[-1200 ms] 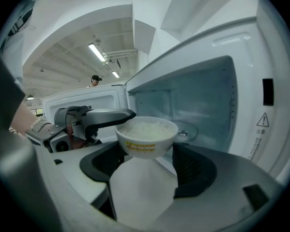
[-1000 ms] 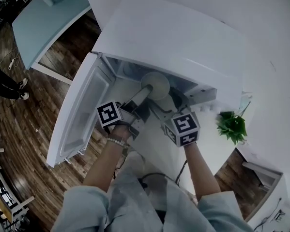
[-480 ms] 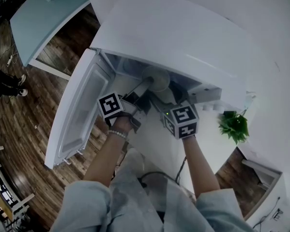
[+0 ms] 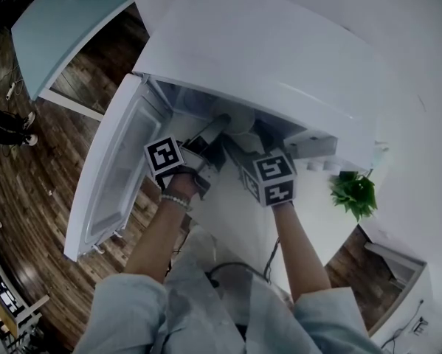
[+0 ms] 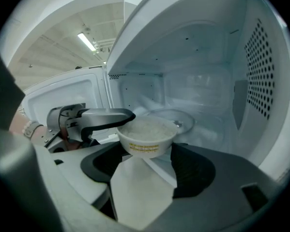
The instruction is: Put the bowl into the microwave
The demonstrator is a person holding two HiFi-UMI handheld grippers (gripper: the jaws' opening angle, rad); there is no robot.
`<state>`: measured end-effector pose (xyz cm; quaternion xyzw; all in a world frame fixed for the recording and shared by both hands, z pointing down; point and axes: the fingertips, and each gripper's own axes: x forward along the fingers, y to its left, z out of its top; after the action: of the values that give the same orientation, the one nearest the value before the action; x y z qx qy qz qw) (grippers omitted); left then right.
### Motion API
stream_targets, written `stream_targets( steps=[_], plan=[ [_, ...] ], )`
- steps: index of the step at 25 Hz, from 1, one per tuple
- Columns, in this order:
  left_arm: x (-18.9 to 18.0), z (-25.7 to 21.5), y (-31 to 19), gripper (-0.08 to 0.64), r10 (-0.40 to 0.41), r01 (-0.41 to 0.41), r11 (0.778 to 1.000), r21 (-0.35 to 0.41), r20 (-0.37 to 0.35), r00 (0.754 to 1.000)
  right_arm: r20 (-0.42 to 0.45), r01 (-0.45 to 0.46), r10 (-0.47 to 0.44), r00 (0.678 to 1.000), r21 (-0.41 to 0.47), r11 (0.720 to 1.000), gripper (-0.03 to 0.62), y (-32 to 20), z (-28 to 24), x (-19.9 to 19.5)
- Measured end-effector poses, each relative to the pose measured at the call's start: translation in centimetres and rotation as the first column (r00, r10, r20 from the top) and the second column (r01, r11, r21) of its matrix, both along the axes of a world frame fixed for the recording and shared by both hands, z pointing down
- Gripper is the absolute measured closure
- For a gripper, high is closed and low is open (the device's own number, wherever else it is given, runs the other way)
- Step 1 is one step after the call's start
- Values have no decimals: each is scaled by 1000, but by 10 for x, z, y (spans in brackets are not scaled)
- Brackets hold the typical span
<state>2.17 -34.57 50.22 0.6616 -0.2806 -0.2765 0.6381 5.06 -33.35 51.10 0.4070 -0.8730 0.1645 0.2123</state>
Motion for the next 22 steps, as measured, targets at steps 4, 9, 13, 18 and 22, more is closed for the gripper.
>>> stream_targets(
  steps=[4, 9, 13, 18, 22],
  plan=[
    [0, -6, 10, 312, 21, -22, 1000, 15, 35, 999, 12, -50, 50, 999, -7, 999, 258, -11, 1, 6],
    [-14, -9, 30, 313, 10, -12, 1000, 25, 77, 997, -2, -70, 70, 998, -3, 998, 259, -26, 0, 4],
    [-22, -15, 50, 313, 13, -19, 999, 50, 121, 993, -31, -95, 95, 995, -3, 995, 259, -37, 3, 2],
    [-34, -21, 78, 379, 16, -27, 998, 61, 170, 985, -67, -121, 121, 990, 0, 993, 259, -52, 5, -1],
    [-35, -32, 94, 379, 33, -58, 992, 114, 206, 978, -98, -137, 136, 986, 2, 991, 258, -63, 9, -2]
  ],
)
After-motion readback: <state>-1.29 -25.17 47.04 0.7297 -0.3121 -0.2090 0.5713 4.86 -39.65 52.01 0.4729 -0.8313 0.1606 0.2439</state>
